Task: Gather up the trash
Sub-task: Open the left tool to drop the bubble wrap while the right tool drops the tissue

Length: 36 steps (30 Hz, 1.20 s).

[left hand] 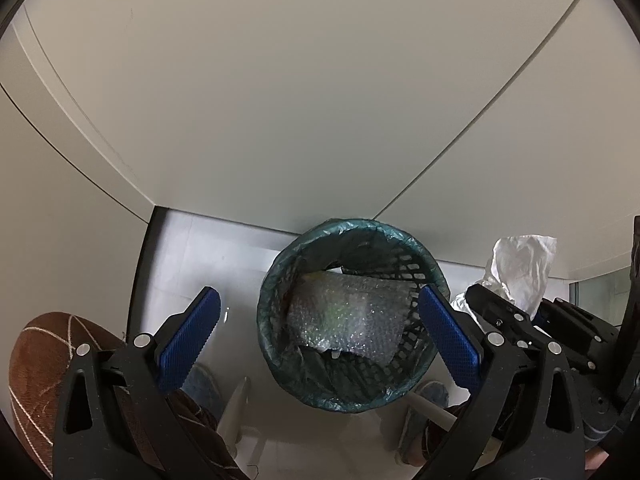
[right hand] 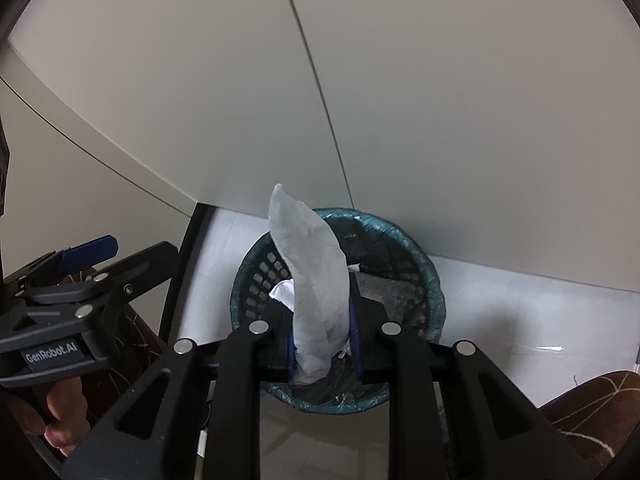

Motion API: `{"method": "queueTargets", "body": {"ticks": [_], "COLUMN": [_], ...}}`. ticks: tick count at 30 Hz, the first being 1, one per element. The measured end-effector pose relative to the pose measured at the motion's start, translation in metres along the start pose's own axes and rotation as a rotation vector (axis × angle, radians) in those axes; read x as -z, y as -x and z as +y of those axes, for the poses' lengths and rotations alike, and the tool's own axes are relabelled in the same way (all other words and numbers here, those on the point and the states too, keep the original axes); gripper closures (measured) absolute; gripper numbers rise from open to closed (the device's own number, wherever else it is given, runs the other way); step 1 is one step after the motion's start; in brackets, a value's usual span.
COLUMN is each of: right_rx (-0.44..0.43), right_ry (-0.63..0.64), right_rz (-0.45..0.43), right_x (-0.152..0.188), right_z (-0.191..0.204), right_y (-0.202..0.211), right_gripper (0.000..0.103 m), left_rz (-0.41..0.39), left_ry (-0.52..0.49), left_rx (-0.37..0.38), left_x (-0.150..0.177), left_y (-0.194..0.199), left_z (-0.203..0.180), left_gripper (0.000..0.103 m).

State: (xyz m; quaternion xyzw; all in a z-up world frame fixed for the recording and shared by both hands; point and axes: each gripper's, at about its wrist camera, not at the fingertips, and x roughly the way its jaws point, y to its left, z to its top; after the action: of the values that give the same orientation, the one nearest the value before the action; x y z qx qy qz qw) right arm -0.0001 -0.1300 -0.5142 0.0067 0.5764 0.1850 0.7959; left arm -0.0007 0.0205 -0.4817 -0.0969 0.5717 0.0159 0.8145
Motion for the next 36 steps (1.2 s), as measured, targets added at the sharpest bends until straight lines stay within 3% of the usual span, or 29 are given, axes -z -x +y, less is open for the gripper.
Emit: {"method": "queueTargets", "body": {"ticks": [5, 18, 28, 36], "right_rx": [-0.008, 0.024, 0.062, 0.116], "right_ry": [0.003, -0.018, -0.117, -0.074], "right_rz": [0.024, 0.035, -0.057, -0.187], "right_x": [0.001, 0.000, 0.007, 0.003], "right_z": [-0.005, -0.025, -0.038, -0.029], "right_y": [-0.002, -0.001, 0.027, 0.089], "right_gripper": [0.082, 0.060, 0.021, 0.008], "left_rz": [0.008, 0.016, -0.014, -0.072], "left_ry": [-0.007, 0.007, 0.046, -0.024], "left_rx": [-0.002, 0.003, 0.025, 0.020], "left_x": [0.001, 0.002, 0.002, 0.005], "left_y": [-0.002, -0.003, 0.003, 0.035], "left_z": [-0.001, 0.003, 0.009, -0.009], "left_gripper": [0.006, 0.006, 0.006, 0.006]}}
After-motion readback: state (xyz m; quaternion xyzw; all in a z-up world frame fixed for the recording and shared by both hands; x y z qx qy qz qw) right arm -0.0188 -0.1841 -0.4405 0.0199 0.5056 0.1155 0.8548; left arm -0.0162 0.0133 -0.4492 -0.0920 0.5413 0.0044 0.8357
